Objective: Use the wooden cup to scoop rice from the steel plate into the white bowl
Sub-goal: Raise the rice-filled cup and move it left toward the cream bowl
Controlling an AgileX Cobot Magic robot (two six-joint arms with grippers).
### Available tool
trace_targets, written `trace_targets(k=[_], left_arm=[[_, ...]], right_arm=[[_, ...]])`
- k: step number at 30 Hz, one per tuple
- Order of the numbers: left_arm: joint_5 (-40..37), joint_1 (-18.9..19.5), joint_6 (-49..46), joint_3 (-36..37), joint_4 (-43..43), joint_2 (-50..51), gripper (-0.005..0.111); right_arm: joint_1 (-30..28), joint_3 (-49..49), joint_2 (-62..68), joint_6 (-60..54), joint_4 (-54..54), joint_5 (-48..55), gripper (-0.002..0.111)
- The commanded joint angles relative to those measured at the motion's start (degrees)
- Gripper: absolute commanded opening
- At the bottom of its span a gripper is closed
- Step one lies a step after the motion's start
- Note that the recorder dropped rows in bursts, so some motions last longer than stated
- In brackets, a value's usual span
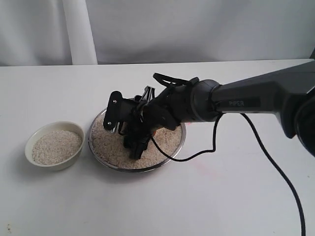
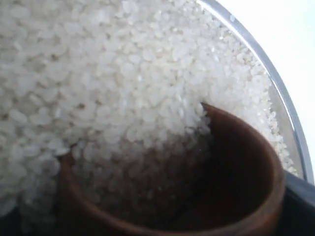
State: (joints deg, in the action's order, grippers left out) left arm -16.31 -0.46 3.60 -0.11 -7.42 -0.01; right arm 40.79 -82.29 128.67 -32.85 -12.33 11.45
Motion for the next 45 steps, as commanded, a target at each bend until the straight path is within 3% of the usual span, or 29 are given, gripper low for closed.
trace_targets(k=[1,10,24,45], left_arm=[[0.6,-0.2,0.3,0.1,0.5,0.0,0.0],[0.6,-0.2,0.3,0.1,0.5,0.0,0.0],[0.6,-0.2,0.3,0.1,0.5,0.0,0.0],[0.6,-0.2,0.3,0.1,0.5,0.0,0.0]], right_arm=[[-2.4,7.1,0.2,-0.2,3.1,0.0,0.0],[-6.0,14.5,-3.9,-0.1,7.7,-11.5,0.0],[-5.9,14.6,-4.6,5.6,7.8,-23.2,0.0],[-5.1,14.5,-15.5,7.9,2.4,-23.7,0.0]])
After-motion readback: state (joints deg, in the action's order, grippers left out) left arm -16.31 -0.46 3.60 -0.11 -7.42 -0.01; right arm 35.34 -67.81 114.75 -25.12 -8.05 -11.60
